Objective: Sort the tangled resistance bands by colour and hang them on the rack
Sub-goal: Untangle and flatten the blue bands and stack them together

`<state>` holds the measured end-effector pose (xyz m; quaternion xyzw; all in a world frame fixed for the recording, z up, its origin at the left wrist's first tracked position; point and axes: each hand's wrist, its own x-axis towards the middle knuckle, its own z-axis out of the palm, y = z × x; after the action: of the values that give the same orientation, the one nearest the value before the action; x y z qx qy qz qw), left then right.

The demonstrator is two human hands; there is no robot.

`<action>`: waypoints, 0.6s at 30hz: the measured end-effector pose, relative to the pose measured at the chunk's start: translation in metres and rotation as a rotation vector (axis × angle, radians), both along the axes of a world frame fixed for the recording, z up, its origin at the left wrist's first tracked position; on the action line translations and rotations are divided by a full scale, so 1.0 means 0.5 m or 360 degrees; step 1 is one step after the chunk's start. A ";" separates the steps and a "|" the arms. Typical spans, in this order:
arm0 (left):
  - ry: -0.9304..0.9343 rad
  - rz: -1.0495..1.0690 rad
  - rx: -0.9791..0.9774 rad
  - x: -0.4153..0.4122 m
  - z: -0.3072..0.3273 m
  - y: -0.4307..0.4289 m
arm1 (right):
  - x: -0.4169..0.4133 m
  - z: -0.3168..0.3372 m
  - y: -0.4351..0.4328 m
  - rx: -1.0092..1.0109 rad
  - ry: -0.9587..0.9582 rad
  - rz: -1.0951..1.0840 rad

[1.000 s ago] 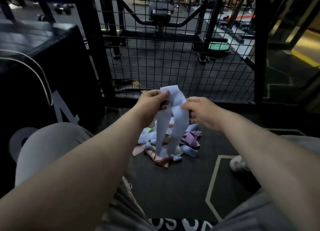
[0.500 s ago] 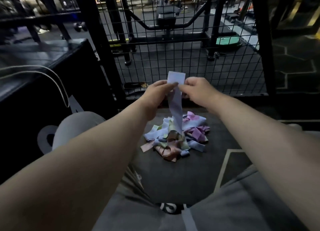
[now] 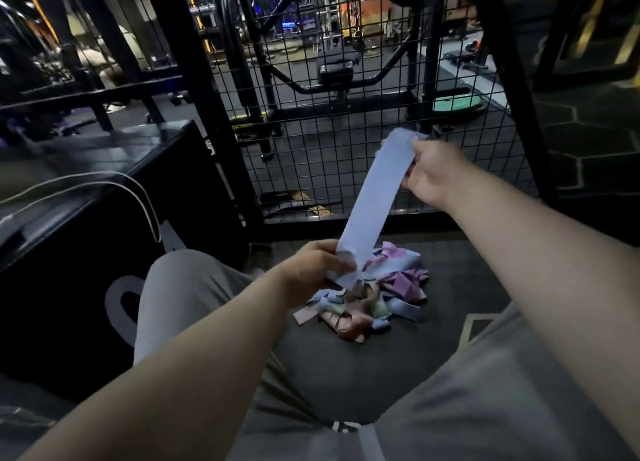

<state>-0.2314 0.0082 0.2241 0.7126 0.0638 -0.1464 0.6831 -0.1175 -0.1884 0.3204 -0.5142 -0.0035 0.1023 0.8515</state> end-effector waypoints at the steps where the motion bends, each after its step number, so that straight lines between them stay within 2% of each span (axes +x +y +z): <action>1: -0.0002 0.0006 -0.0008 0.001 -0.006 0.011 | 0.005 -0.008 -0.005 -0.0006 0.0026 -0.0027; 6: 0.0111 0.0302 -0.0004 0.027 -0.052 0.063 | 0.055 -0.088 -0.027 -0.0128 0.0216 -0.0209; 10: 0.0325 0.0600 0.0042 0.071 -0.140 0.102 | 0.099 -0.213 -0.034 -0.0404 0.0427 -0.0367; 14: 0.0598 0.0934 0.0198 0.129 -0.274 0.138 | 0.102 -0.384 -0.043 -0.0792 0.0738 -0.0273; 18: 0.0894 0.1052 0.0255 0.162 -0.417 0.153 | 0.075 -0.552 -0.031 -0.1169 0.1077 -0.0134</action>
<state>-0.1504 0.0846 0.0157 0.6372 0.4828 -0.1025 0.5919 -0.0798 -0.2038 0.0443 -0.7177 0.3299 0.2234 0.5712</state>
